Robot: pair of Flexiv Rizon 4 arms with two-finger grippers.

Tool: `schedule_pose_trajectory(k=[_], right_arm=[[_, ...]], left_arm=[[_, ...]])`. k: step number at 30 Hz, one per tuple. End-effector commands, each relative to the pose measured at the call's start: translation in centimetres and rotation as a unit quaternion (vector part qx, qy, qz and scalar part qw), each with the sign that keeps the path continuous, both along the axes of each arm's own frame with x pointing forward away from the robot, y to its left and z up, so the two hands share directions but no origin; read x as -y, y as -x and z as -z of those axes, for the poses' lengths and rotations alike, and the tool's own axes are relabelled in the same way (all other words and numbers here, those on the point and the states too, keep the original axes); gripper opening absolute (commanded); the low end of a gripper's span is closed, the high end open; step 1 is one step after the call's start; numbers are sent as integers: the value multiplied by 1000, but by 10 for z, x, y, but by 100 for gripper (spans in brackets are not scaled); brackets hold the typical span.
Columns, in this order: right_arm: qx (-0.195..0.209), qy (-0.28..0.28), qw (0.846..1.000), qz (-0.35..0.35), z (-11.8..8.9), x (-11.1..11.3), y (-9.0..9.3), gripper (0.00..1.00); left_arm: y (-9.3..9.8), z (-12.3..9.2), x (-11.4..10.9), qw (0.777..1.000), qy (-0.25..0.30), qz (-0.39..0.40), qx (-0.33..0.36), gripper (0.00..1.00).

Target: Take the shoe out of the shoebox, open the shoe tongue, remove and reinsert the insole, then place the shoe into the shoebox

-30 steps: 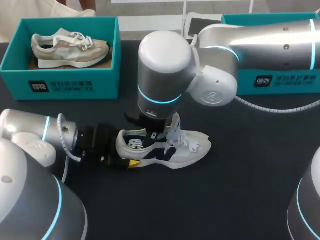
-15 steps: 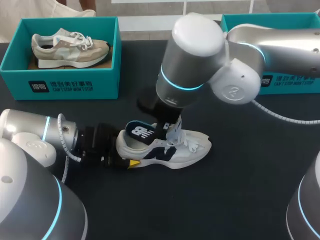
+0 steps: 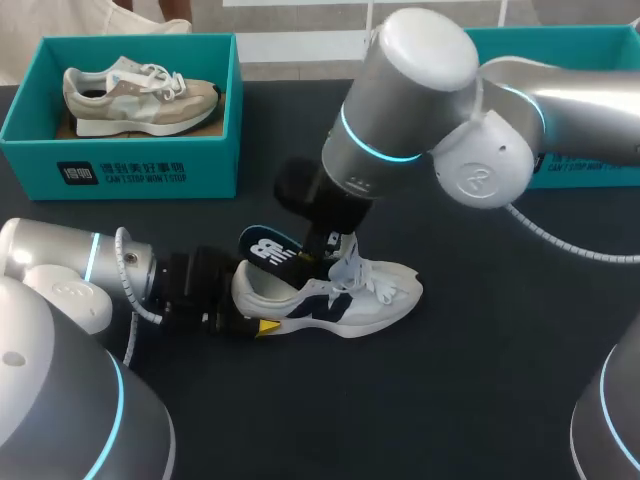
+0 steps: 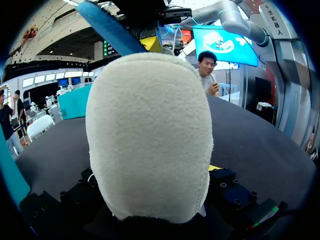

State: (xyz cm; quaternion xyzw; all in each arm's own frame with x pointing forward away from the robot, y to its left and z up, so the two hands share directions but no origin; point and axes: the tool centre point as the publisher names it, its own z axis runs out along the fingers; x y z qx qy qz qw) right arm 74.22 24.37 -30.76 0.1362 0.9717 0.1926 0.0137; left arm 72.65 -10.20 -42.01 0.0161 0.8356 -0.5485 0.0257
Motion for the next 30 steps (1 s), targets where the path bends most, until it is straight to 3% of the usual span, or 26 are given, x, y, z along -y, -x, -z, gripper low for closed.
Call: schedule_pose_trajectory(k=[1, 9, 27, 28, 30], right_arm=[[-9, -53, 998, -19, 6, -4, -6, 0], [-16, -88, 995, -40, -7, -14, -14, 0], [-75, -154, 978, -117, 3, -51, -16, 0], [-77, -164, 977, -117, 3, -51, -15, 26], [-79, -180, 975, -103, 1, -49, -12, 42]], left_arm=[[0, 3, 1, 1000, 0, 0, 0, 0], [0, 3, 1, 1000, 0, 0, 0, 0], [0, 3, 1, 1000, 0, 0, 0, 0], [0, 3, 1, 1000, 0, 0, 0, 0], [0, 3, 1, 1000, 0, 0, 0, 0]])
